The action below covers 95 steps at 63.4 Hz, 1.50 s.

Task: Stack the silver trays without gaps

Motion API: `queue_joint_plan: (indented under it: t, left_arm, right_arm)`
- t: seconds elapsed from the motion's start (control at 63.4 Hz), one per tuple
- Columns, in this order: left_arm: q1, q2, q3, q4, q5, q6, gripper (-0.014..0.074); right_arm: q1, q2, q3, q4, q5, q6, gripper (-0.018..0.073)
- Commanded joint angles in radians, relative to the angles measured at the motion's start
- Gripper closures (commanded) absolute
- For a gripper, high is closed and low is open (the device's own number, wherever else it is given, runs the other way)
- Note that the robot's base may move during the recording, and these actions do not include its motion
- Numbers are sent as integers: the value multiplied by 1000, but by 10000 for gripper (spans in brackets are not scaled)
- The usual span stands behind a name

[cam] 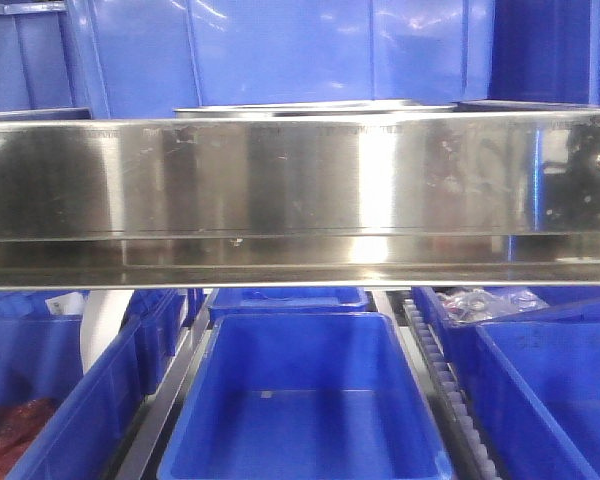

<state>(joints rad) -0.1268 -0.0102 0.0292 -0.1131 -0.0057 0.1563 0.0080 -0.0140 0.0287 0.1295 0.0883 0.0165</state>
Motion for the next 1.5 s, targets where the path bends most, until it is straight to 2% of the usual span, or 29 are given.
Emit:
queue_joint_plan:
  t: [0.0, 0.678, 0.883, 0.931, 1.041, 1.12, 1.215, 1.246, 1.373, 1.436, 1.483]
  left_arm:
    - [-2, -39, -4, -7, -85, 1, 645]
    - [-2, -33, -4, -7, -103, 1, 645]
    - [-2, -33, -37, -24, -173, 1, 645]
    - [-2, -33, -81, -31, -137, 1, 645]
    - [-2, -28, -236, -31, 68, 1, 644]
    - [-2, 0, -353, -31, 226, 3, 631]
    - [-2, 60, -487, -31, 350, 3, 546]
    - [-2, 92, -534, -33, 378, 3, 463]
    - [-2, 211, -639, -33, 378, 3, 197]
    - [-2, 280, -674, -33, 378, 3, 119]
    - [-2, 335, -701, -33, 380, 3, 108]
  right_arm:
    - [0, -15, 2, -2, -82, -5, 503]
    - [0, -15, 1, -2, -109, -5, 503]
    - [0, -15, -20, 4, -223, -5, 503]
    - [0, -15, -57, 4, -217, -5, 503]
    - [0, -13, -188, 4, -88, -5, 496]
    - [0, 5, -294, 4, 28, -5, 435]
    - [0, 51, -413, 4, 123, -5, 283]
    - [0, 79, -454, 4, 140, -5, 180]
    - [0, 186, -549, 4, 156, -5, -46]
    - [0, 244, -582, 4, 162, -5, -64]
    - [0, 291, -606, 4, 167, -5, -50]
